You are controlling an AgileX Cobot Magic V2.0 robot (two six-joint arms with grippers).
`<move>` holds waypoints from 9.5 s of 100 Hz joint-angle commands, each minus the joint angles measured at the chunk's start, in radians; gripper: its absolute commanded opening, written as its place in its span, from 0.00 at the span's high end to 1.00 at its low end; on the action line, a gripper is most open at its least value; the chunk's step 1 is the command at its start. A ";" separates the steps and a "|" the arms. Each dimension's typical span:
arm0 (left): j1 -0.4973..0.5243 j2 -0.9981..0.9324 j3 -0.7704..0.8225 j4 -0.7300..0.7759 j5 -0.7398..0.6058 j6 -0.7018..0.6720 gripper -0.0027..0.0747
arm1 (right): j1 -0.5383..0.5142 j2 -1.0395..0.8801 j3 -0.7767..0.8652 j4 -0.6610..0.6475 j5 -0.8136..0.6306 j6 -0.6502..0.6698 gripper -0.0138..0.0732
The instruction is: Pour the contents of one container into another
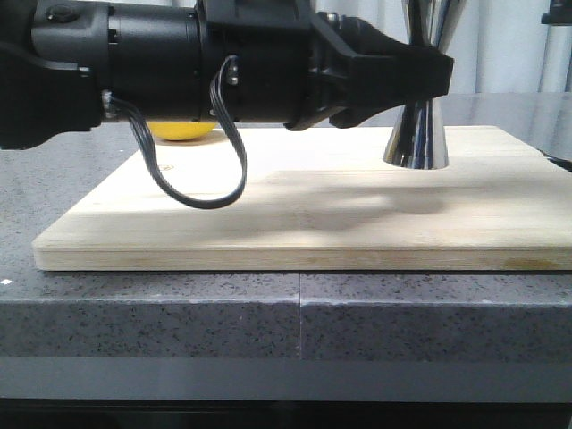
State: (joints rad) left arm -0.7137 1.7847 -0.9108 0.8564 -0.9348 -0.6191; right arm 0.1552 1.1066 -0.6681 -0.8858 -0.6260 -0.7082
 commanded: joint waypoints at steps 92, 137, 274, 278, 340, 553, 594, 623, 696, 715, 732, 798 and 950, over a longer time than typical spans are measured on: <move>-0.001 -0.047 -0.032 -0.039 -0.080 -0.011 0.89 | -0.002 -0.024 -0.028 0.047 -0.061 -0.009 0.51; -0.001 -0.047 -0.032 -0.039 -0.080 -0.011 0.89 | -0.002 -0.024 -0.028 0.138 -0.056 0.012 0.51; -0.001 -0.047 -0.032 -0.041 -0.097 -0.011 0.89 | -0.005 0.141 -0.028 0.775 -0.107 0.499 0.51; -0.001 -0.047 -0.032 -0.041 -0.097 -0.011 0.89 | -0.007 0.154 -0.028 0.794 -0.117 0.499 0.51; -0.001 -0.047 -0.032 -0.041 -0.097 -0.011 0.89 | -0.007 0.391 -0.028 0.896 -0.169 0.501 0.51; -0.001 -0.047 -0.032 -0.041 -0.097 -0.011 0.89 | -0.005 0.644 -0.024 0.879 -0.458 0.584 0.30; -0.001 -0.047 -0.032 -0.041 -0.097 -0.011 0.89 | -0.005 0.604 -0.024 0.879 -0.480 0.584 0.26; -0.001 -0.047 -0.032 -0.041 -0.097 -0.011 0.89 | -0.004 0.554 -0.024 0.879 -0.484 0.597 0.26; 0.068 -0.047 -0.032 -0.030 -0.118 -0.011 0.89 | -0.002 0.337 -0.024 0.879 -0.505 0.606 0.26; 0.103 -0.047 -0.032 0.006 -0.135 -0.011 0.89 | -0.002 0.295 -0.024 0.879 -0.501 0.606 0.26; 0.133 -0.047 -0.021 0.014 -0.171 -0.013 0.89 | -0.002 0.279 -0.024 0.879 -0.492 0.606 0.26; 0.295 -0.048 0.033 0.137 -0.273 -0.057 0.89 | -0.002 0.279 -0.024 0.879 -0.482 0.606 0.26; 0.339 0.037 0.033 0.069 -0.281 -0.029 0.89 | -0.002 0.279 -0.024 0.879 -0.483 0.606 0.26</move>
State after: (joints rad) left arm -0.3763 1.8618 -0.8598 0.9797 -1.1110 -0.6525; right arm 0.1552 1.4209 -0.6734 0.0000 -1.0426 -0.1000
